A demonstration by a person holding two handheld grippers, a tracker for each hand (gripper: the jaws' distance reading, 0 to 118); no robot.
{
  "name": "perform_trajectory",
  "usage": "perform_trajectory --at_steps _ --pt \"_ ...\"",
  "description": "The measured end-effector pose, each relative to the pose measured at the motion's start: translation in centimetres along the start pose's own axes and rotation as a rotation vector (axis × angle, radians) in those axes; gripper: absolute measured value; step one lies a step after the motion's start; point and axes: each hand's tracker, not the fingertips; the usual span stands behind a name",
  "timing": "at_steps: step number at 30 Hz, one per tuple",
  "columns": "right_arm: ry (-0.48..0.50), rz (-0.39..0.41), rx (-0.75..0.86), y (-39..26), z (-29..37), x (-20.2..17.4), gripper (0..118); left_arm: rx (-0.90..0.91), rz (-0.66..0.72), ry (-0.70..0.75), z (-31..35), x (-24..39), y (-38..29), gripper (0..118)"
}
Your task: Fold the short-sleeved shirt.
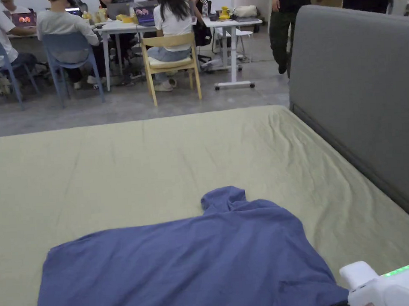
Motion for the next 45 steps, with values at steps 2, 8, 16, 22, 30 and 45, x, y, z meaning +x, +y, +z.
perform_trajectory --at_steps 2,8,16,22,30,45 --pt "0.001 0.003 0.163 1.2 4.0 -0.7 118 0.145 -0.087 -0.030 1.5 1.8 -0.3 118" --pt "0.152 -0.138 0.111 0.1 2.7 -3.6 58 -0.058 -0.231 0.115 1.4 3.2 -4.5 71" --pt "0.180 -0.160 0.055 -3.7 -0.1 -5.7 2 -0.012 -0.128 0.140 -1.8 -0.4 -3.1 104" --pt "0.134 -0.220 0.050 -4.3 -0.4 -3.2 2 -0.050 -0.246 0.287 -4.1 2.8 -2.4 118" --pt "-0.025 -0.268 0.017 -5.4 -1.7 -0.9 2 -0.101 -0.312 0.336 -6.2 3.4 -4.1 37" --pt "0.059 -0.343 0.049 -5.4 -3.9 2.6 117 -0.020 -0.158 0.111 -0.1 6.1 -2.6 6"
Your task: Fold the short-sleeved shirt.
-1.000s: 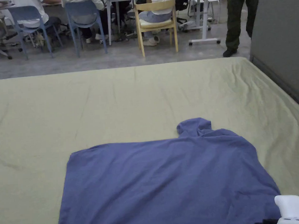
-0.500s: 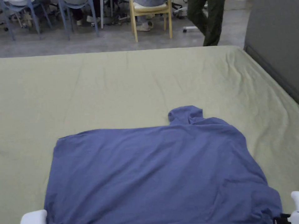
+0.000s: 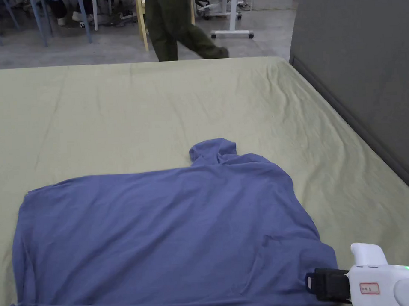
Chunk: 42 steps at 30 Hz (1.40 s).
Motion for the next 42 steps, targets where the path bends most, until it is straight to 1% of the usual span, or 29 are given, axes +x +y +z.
perform_trajectory --at_steps 1,2,3,4,5,6,7,8,10,11,13,14,16,17,19,20,24,26,28,29,30,31,33,34,35,36,37,40,42 --pt "-0.007 0.004 -0.030 0.1 0.0 0.1 117 0.000 0.012 0.000 0.2 0.1 0.0 6" --pt "0.014 -0.017 -0.060 -0.6 -1.2 -0.1 117 -0.004 0.022 -0.005 0.3 0.1 -0.1 6" --pt "0.046 -0.047 -0.079 -1.1 -2.2 -0.3 117 -0.009 0.027 -0.007 0.4 0.2 -0.1 6" --pt "0.101 -0.072 -0.088 -1.4 -2.6 -0.2 116 -0.018 0.040 -0.012 0.2 -0.7 0.1 6" --pt "0.135 -0.092 -0.072 -1.6 -2.5 -0.1 106 -0.021 0.048 -0.009 0.2 -0.9 0.1 6" --pt "0.058 -0.073 -0.008 -1.5 -1.9 -0.3 92 -0.024 0.054 -0.006 0.2 -0.9 0.0 6" --pt "0.023 -0.047 0.040 -1.3 -1.5 0.0 63 -0.027 0.062 -0.004 0.2 -0.9 -0.1 6" --pt "0.060 -0.051 0.067 -1.0 -1.2 0.3 5 -0.033 0.072 -0.002 0.0 -1.3 -0.1 6" --pt "0.186 -0.147 0.064 -0.6 -1.0 1.0 5 -0.036 0.099 0.000 0.0 -1.4 -0.2 6" --pt "0.209 -0.146 0.064 -0.3 -0.4 0.3 5 -0.038 0.110 -0.001 0.0 -1.3 -0.1 6" --pt "0.179 -0.113 0.097 0.5 0.7 -0.5 5 -0.040 0.141 -0.005 -0.1 -1.7 0.2 6" --pt "0.193 -0.084 0.140 1.3 1.3 -1.0 5 -0.037 0.167 -0.015 0.1 -1.7 0.6 6" --pt "0.214 -0.092 0.182 4.0 2.2 -1.8 5 -0.025 0.208 -0.027 0.1 -1.8 1.4 6" --pt "0.202 -0.087 0.175 5.6 2.2 -2.3 5 -0.026 0.231 -0.032 0.0 -1.8 2.3 6" --pt "0.137 -0.058 0.184 9.0 1.2 -3.0 5 -0.011 0.257 -0.032 -0.4 -1.7 4.5 6" --pt "0.133 -0.049 0.192 10.6 0.4 -3.4 5 -0.005 0.256 -0.034 -1.2 -1.5 5.6 6" --pt "0.054 0.016 0.173 16.1 -4.8 -4.8 5 0.041 0.273 -0.049 -4.1 -1.4 10.6 6" --pt "0.049 0.009 0.139 18.1 -7.8 -5.2 5 0.053 0.251 -0.028 -6.5 -1.1 12.9 6" --pt "0.027 -0.002 0.131 18.9 -10.3 -5.4 5 0.055 0.160 0.028 -9.1 -0.4 14.2 6" --pt "0.008 0.019 0.125 19.1 -11.4 -5.6 5 0.043 0.138 0.052 -10.6 0.0 14.8 6" --pt "-0.034 0.052 0.106 19.3 -12.4 -5.8 5 0.032 0.104 0.072 -11.8 0.1 15.1 6" --pt "-0.069 0.063 0.077 18.9 -13.5 -6.0 5 0.014 0.086 0.094 -13.2 0.2 15.5 6" --pt "-0.103 0.082 0.004 18.3 -15.4 -6.0 5 -0.034 0.046 0.139 -15.8 0.4 15.0 6" --pt "-0.102 0.087 0.006 17.7 -16.0 -5.9 5 -0.058 0.038 0.173 -17.0 0.1 14.8 6" --pt "-0.103 0.103 0.069 17.3 -15.8 -6.2 5 -0.098 0.032 0.183 -18.0 -0.3 14.3 6" --pt "-0.104 0.097 0.058 17.4 -15.7 -6.4 5 -0.087 0.025 0.176 -18.5 -0.4 13.6 6" --pt "-0.108 0.091 0.061 17.5 -15.7 -6.4 5 -0.051 0.034 0.164 -18.3 -0.4 13.3 6" --pt "-0.099 0.085 0.060 17.5 -15.7 -5.8 7 -0.034 0.078 0.169 -17.9 -0.3 13.0 6" --pt "-0.094 0.089 0.033 18.4 -15.1 -5.8 18 -0.043 0.065 0.168 -17.6 -0.2 13.3 7"
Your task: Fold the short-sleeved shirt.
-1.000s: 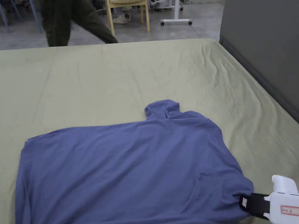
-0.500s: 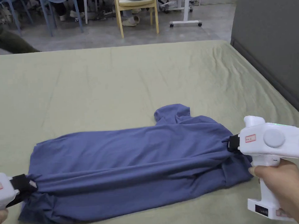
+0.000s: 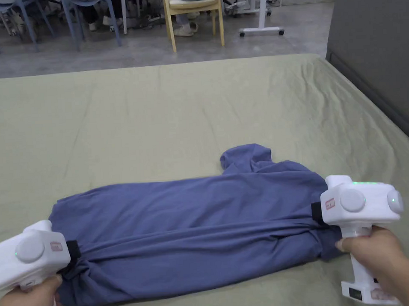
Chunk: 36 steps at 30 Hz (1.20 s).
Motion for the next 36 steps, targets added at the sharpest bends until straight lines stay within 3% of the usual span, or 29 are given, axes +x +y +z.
perform_trajectory --at_steps 1,2,3,4,5,9,10,11,12,13,14,16,18,22,23,24,25,29,32,34,35,36 --pt "-0.008 0.011 -0.015 0.8 1.2 -0.1 35 -0.005 0.009 -0.015 0.7 -0.2 0.3 25" --pt "-0.043 0.008 0.084 0.8 3.1 -0.1 83 0.013 0.041 -0.093 2.2 -0.3 0.7 91" --pt "-0.015 -0.025 0.250 0.5 5.7 0.1 115 0.089 0.090 -0.181 4.2 -0.7 0.4 118" --pt "0.051 -0.045 0.391 0.0 8.6 0.5 118 0.220 0.100 -0.326 6.8 -1.2 -0.6 118" --pt "0.103 -0.050 0.505 -0.6 11.3 0.3 118 0.344 0.099 -0.333 9.1 -1.5 -1.6 118" --pt "0.232 -0.045 0.288 -4.0 17.1 -0.3 118 0.256 -0.011 -0.224 12.6 -0.2 -7.5 118" --pt "0.215 -0.033 0.264 -5.6 17.7 -0.7 116 0.180 -0.052 -0.175 14.2 -1.4 -7.8 118" --pt "0.193 -0.006 0.237 -7.3 18.4 -1.1 98 0.124 -0.103 -0.117 14.3 -1.5 -9.6 113" --pt "0.169 0.035 0.208 -8.9 18.8 -1.8 59 0.094 -0.123 -0.053 14.2 -1.4 -11.4 88" --pt "0.153 0.085 0.221 -11.1 18.9 -2.8 6 0.084 -0.118 -0.023 14.2 -1.6 -13.2 30" --pt "0.109 0.129 0.216 -13.0 19.1 -3.7 3 0.080 -0.098 -0.071 14.5 -2.1 -14.5 0" --pt "0.064 0.172 0.206 -16.5 19.4 -5.0 3 0.033 -0.067 -0.118 14.6 -2.5 -16.1 0" --pt "0.135 0.174 0.155 -18.3 19.0 -5.9 3 0.013 -0.090 -0.113 13.9 -2.8 -16.0 0" --pt "0.131 0.186 0.138 -19.1 18.9 -6.5 3 0.146 -0.120 -0.027 12.5 -3.0 -12.6 1" --pt "0.137 0.184 0.136 -18.9 18.9 -6.6 3 0.156 -0.114 0.010 11.5 -2.8 -11.3 48" --pt "0.143 0.181 0.136 -18.8 19.0 -6.7 3 0.136 -0.128 0.036 10.0 -2.7 -10.2 105" --pt "0.151 0.169 0.135 -18.3 18.9 -6.3 3 0.148 -0.125 0.027 8.5 -3.1 -9.5 118" --pt "0.146 0.148 0.129 -17.7 18.5 -6.3 3 0.007 -0.191 0.167 2.3 -2.7 -6.3 118" --pt "0.125 0.157 0.122 -17.5 17.8 -6.1 3 0.015 -0.254 0.236 0.3 -0.9 -5.8 118" --pt "0.082 0.187 0.107 -17.1 16.9 -5.4 3 0.127 -0.312 0.242 1.3 -0.3 -6.1 112" --pt "0.044 0.214 0.095 -16.7 16.2 -5.2 3 0.134 -0.342 0.251 1.8 0.3 -6.2 91" --pt "0.021 0.245 0.082 -16.1 15.4 -5.0 3 0.131 -0.350 0.225 2.2 0.8 -6.3 56"
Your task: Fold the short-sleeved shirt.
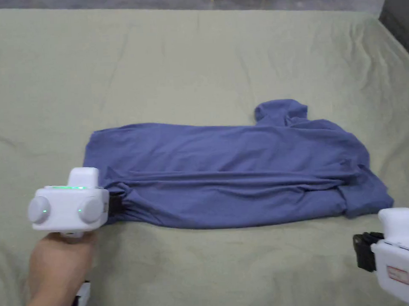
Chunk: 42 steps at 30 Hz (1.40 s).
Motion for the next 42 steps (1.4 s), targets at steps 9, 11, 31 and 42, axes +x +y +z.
perform_trajectory --at_steps 9,11,31,42 --pt "0.015 -0.202 -0.039 8.3 -7.8 8.0 112 0.006 0.108 -0.130 5.3 -0.4 0.8 2" --pt "0.017 -0.216 -0.019 10.2 -7.9 9.1 118 -0.006 0.111 -0.148 4.7 -1.2 1.2 2" --pt "0.101 -0.075 -0.158 2.6 2.7 6.2 13 -0.135 0.135 -0.323 10.1 -7.5 -2.1 2" --pt "0.092 -0.065 -0.294 -3.7 -2.3 5.4 13 -0.238 0.053 -0.258 9.1 -7.2 -8.7 2"
